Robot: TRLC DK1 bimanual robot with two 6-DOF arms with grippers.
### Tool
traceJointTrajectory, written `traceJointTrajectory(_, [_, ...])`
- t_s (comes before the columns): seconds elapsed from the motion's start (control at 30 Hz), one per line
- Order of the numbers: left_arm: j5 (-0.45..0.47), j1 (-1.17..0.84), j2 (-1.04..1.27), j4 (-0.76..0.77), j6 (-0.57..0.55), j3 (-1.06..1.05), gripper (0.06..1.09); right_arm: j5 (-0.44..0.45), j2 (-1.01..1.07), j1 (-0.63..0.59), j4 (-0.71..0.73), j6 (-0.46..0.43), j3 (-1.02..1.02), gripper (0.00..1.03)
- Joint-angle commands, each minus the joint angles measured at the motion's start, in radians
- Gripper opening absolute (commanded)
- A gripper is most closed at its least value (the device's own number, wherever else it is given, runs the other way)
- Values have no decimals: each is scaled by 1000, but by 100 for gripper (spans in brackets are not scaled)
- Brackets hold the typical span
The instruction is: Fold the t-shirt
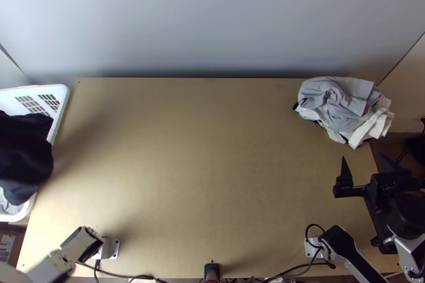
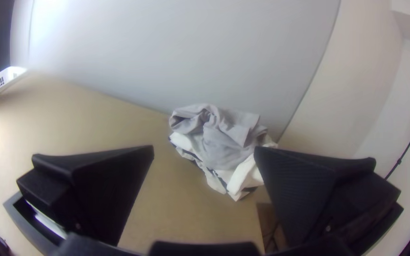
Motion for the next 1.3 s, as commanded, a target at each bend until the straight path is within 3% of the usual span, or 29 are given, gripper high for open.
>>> traceJointTrajectory(0.0, [233,-8,-131,-64,-149,0,9,-4,-47,5,-10,18,-25,98])
traceJointTrajectory(0.3, [449,-7,-172,-226,-335,-106,9,-4,-49,-18,-19,28,-41,98])
traceJointTrajectory(0.47, [442,-7,-189,-165,-366,-307,9,-4,-38,-27,-19,43,-46,98])
traceJointTrajectory(0.6, [317,-15,-163,39,-384,-514,9,-2,-29,-45,-18,46,-57,98])
traceJointTrajectory(0.7, [187,-107,-129,131,-321,-631,9,-2,-26,-51,-18,46,-68,98])
traceJointTrajectory(0.87, [-135,-472,-112,245,-152,-835,9,-2,-14,-81,-10,46,-77,98])
traceJointTrajectory(1.03, [-384,-892,-66,307,-126,-885,9,-1,9,-104,-1,46,-75,98])
traceJointTrajectory(1.13, [-468,-1105,-7,332,-93,-879,9,-1,23,-128,2,46,-74,98])
traceJointTrajectory(1.27, [-499,-1317,66,337,-19,-875,9,-1,35,-153,4,44,-74,98])
